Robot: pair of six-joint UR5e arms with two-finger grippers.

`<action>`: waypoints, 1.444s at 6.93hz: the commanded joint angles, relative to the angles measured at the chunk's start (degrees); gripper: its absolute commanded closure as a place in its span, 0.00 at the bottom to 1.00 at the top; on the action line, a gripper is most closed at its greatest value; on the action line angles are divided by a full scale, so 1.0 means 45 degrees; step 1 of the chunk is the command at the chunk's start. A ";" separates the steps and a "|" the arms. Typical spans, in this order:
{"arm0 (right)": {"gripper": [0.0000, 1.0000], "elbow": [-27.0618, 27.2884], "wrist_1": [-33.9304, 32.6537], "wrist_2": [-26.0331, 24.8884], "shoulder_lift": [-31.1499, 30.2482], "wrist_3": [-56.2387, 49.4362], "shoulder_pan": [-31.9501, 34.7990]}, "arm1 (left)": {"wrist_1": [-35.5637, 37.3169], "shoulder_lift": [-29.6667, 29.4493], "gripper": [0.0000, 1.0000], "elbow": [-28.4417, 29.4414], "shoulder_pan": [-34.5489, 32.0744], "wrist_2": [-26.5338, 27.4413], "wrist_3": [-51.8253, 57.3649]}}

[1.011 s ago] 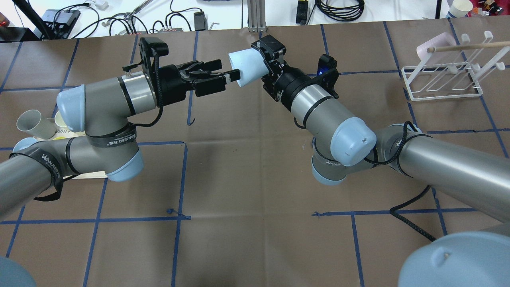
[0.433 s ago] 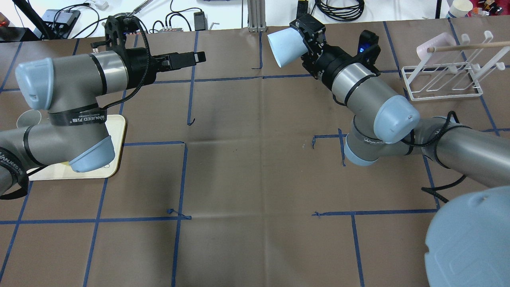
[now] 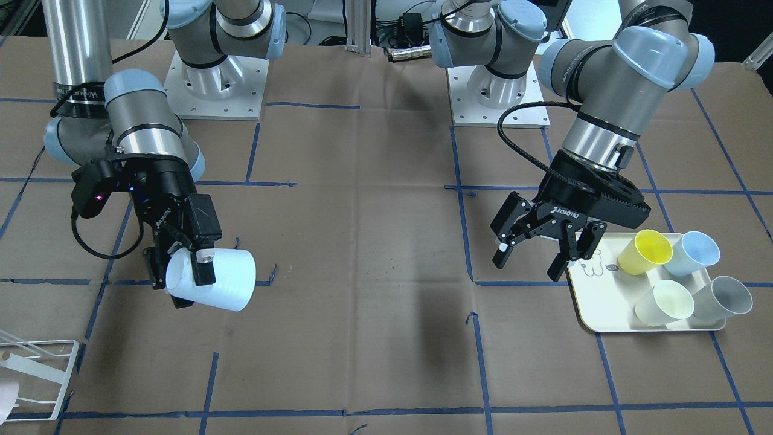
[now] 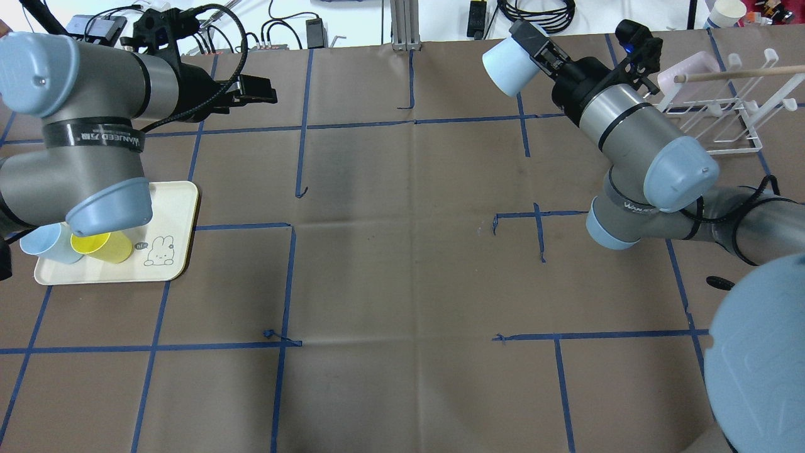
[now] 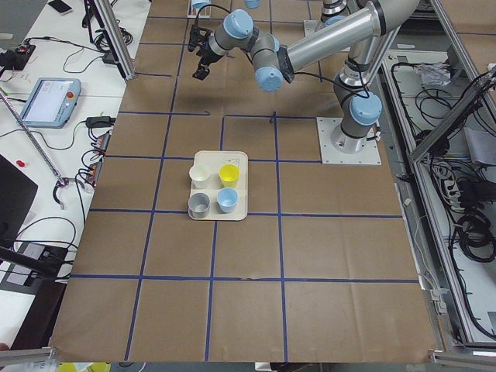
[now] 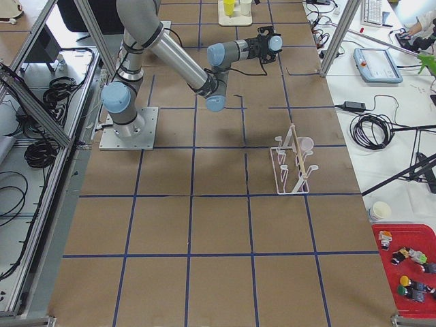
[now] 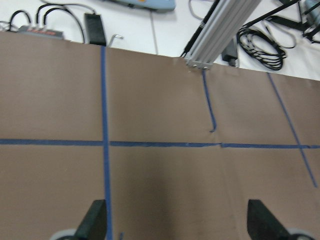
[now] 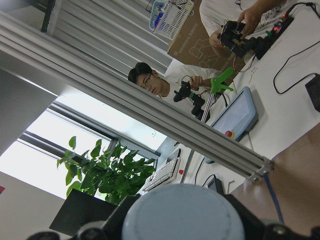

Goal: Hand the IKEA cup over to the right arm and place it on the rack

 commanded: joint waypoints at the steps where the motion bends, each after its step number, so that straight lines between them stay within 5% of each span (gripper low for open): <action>1: 0.63 -0.0005 0.0003 0.0029 -0.0012 -0.5435 -0.1364 | -0.3212 0.0022 0.01 0.1251 -0.0047 0.1933 -0.0484; 4: 0.64 -0.0103 0.0003 0.0629 -0.0012 -0.7913 -0.3745 | -0.7530 -0.0408 0.01 0.3712 -0.1098 0.3541 -0.1385; 7: 0.66 -0.1676 0.2451 0.3768 0.0299 -0.9704 -0.6870 | -1.1494 -0.0274 0.01 0.5159 -0.1297 0.3936 -0.1427; 10: 0.67 -0.3495 0.3479 0.5429 0.1897 -1.1607 -0.8066 | -1.2464 -0.0020 0.01 0.5555 -0.1336 0.3955 -0.1348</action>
